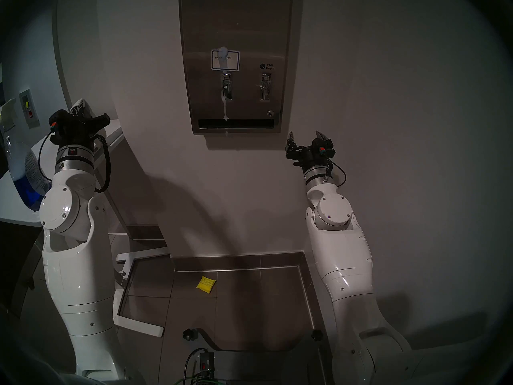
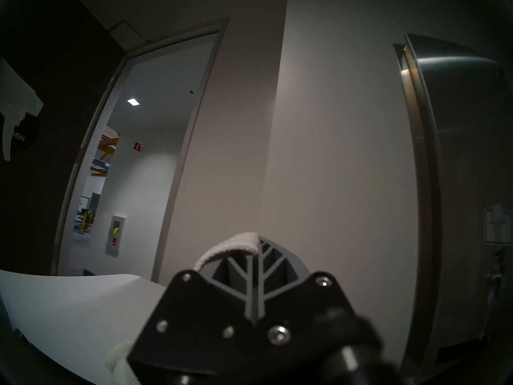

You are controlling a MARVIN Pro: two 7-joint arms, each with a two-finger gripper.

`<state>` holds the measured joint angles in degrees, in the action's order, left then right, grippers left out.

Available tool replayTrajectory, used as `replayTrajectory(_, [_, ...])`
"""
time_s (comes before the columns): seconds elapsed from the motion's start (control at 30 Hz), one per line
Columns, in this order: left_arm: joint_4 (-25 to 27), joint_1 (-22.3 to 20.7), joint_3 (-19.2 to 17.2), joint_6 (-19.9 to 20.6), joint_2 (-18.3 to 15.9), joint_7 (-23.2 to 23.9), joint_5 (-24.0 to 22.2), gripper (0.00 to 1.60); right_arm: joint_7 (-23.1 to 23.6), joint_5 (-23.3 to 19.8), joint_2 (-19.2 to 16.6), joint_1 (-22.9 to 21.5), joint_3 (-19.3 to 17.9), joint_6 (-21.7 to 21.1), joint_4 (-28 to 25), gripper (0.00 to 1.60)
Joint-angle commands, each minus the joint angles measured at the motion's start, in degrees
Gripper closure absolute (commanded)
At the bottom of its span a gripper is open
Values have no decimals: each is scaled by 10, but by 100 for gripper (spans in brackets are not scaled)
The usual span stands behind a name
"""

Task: Pick up the cloth and wipe the surface

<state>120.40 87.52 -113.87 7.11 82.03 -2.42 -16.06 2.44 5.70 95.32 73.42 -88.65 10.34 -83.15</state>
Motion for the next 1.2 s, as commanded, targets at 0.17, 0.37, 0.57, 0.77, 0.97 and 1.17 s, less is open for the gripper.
replayTrajectory(0.17, [47, 19, -15, -27, -27, 95, -80, 160, 0, -1, 0, -17, 1, 4, -20, 0])
replayTrajectory(0.37, [51, 22, -26, -31, -31, 150, -124, 160, 0, -2, -1, -17, 2, 3, -20, 0])
replayTrajectory(0.57, [49, 17, -39, -25, -42, 193, -165, 160, -1, -3, -2, -17, 3, 3, -21, 0])
replayTrajectory(0.77, [51, 25, -48, -17, -47, 234, -203, 160, -2, -3, -2, -17, 4, 3, -21, 0])
replayTrajectory(0.97, [52, 39, -59, -2, -49, 281, -254, 160, -2, -4, -3, -17, 4, 3, -21, 0])
replayTrajectory(1.17, [39, 40, -58, 10, -59, 317, -276, 160, -3, -5, -4, -17, 5, 2, -22, 0])
